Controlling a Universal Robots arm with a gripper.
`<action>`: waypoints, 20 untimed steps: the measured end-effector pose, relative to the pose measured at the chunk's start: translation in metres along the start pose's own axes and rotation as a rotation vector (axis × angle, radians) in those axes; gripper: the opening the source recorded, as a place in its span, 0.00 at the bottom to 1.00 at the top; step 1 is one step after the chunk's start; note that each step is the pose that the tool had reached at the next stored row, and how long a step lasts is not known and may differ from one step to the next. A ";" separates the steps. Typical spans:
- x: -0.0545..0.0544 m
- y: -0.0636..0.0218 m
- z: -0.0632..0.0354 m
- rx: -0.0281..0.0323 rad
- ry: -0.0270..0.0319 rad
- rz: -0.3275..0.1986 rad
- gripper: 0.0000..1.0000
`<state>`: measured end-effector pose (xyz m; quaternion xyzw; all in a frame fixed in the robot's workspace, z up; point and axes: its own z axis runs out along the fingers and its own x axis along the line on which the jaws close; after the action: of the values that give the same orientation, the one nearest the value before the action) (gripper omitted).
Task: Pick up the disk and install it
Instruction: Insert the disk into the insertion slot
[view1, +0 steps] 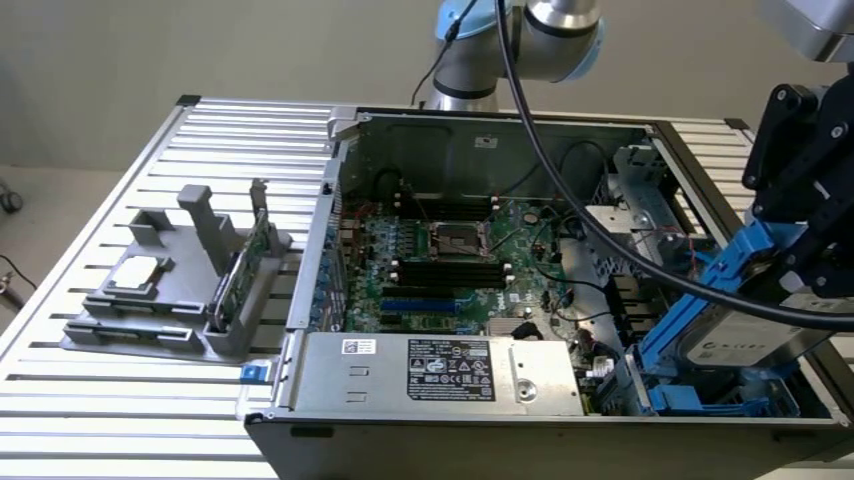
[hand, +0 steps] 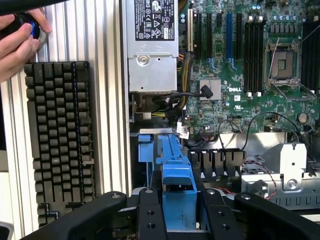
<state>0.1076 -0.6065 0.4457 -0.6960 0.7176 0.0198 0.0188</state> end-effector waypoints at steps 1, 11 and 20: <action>0.000 -0.0001 0.0003 -0.0001 -0.0017 -0.001 0.33; 0.003 -0.0012 0.0027 -0.0030 -0.0163 -0.019 0.33; 0.008 -0.0031 0.0042 -0.0053 -0.0300 -0.024 0.33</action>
<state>0.1104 -0.6142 0.4411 -0.7042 0.7087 0.0319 0.0280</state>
